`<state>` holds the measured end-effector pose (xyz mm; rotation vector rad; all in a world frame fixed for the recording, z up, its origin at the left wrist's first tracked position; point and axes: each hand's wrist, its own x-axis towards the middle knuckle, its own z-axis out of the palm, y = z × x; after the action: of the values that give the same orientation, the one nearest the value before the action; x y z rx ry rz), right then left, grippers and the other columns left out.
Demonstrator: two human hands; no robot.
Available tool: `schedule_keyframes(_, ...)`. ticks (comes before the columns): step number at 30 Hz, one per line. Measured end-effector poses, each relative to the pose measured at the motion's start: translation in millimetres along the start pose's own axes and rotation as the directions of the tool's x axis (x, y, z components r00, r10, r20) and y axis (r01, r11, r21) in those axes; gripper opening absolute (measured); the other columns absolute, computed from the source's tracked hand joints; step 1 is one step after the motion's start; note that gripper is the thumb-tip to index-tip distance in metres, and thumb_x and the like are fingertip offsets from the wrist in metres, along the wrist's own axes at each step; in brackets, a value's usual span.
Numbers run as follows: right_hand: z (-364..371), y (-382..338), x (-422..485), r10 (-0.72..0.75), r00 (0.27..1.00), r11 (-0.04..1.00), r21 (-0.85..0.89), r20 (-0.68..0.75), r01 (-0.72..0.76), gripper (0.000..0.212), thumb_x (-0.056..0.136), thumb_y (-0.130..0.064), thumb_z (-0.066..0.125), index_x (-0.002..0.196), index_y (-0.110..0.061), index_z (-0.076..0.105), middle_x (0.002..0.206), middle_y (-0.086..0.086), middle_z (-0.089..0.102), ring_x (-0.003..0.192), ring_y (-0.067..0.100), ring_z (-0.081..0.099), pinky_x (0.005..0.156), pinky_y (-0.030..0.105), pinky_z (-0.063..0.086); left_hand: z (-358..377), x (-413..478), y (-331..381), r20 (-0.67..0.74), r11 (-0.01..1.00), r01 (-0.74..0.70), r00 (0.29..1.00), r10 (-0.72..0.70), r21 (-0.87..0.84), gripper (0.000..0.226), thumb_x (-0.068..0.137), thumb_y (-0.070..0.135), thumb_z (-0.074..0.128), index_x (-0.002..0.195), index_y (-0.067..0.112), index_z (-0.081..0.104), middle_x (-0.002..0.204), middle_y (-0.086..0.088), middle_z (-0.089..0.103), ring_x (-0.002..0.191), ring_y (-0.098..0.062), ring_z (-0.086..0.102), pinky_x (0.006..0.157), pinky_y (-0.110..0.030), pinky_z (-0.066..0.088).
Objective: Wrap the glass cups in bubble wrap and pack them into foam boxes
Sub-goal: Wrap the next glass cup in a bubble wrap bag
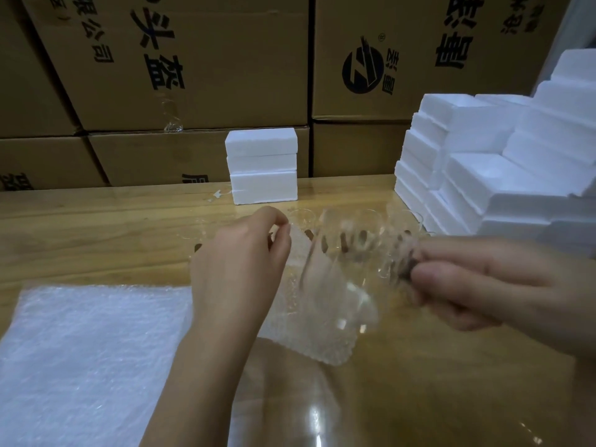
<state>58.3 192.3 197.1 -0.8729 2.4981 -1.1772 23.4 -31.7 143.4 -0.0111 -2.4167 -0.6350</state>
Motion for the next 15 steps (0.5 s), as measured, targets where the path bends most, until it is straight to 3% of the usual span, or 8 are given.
schedule_keyframes(3, 13, -11, 3, 0.076, 0.988, 0.955, -0.295, 0.132, -0.034, 0.047, 0.08, -0.074, 0.026, 0.089, -0.035, 0.051, 0.063, -0.019, 0.054, 0.062, 0.001, 0.053, 0.059, 0.013, 0.041, -1, -1, 3, 0.041, 1.0, -0.01, 0.999, 0.01, 0.003, 0.008, 0.091, 0.03, 0.059, 0.09, 0.028, 0.067, 0.053, 0.014, 0.043, 0.055, -0.016, 0.049, 0.046, -0.022, 0.026)
schedule_keyframes(6, 21, -16, 11, 0.223, 0.972, 0.859, -0.486, 0.074, -0.16, 0.067, 0.068, -0.078, 0.008, 0.087, -0.027, 0.048, 0.078, -0.026, 0.052, 0.073, 0.0, 0.049, 0.071, 0.023, 0.041, -6, -1, 2, 0.069, 0.997, -0.082, 0.994, 0.081, 0.008, 0.008, 0.09, 0.029, 0.061, 0.088, 0.027, 0.069, 0.051, 0.015, 0.04, 0.052, -0.01, 0.045, 0.045, -0.021, 0.024)
schedule_keyframes(11, 31, -12, 26, 0.356, 0.931, 0.765, -0.548, -0.079, -0.339, 0.048, 0.093, -0.056, 0.022, 0.091, -0.019, 0.053, 0.072, -0.007, 0.05, 0.07, 0.01, 0.05, 0.064, 0.025, 0.04, -10, -3, 4, 0.126, 0.99, -0.135, 0.982, 0.139, -0.043, 0.01, 0.089, 0.031, 0.061, 0.088, 0.029, 0.07, 0.049, 0.018, 0.042, 0.05, 0.0, 0.045, 0.045, -0.02, 0.027)
schedule_keyframes(15, 41, -9, 40, 0.374, 0.918, 0.801, -0.452, -0.133, -0.392, 0.049, 0.099, -0.046, 0.026, 0.095, -0.008, 0.056, 0.082, 0.007, 0.057, 0.078, 0.021, 0.056, 0.07, 0.033, 0.042, -8, -7, 14, 0.073, 0.983, -0.121, 0.989, 0.132, -0.141, 0.009, 0.088, 0.026, 0.062, 0.086, 0.026, 0.071, 0.049, 0.014, 0.046, 0.051, -0.007, 0.051, 0.047, -0.023, 0.036)
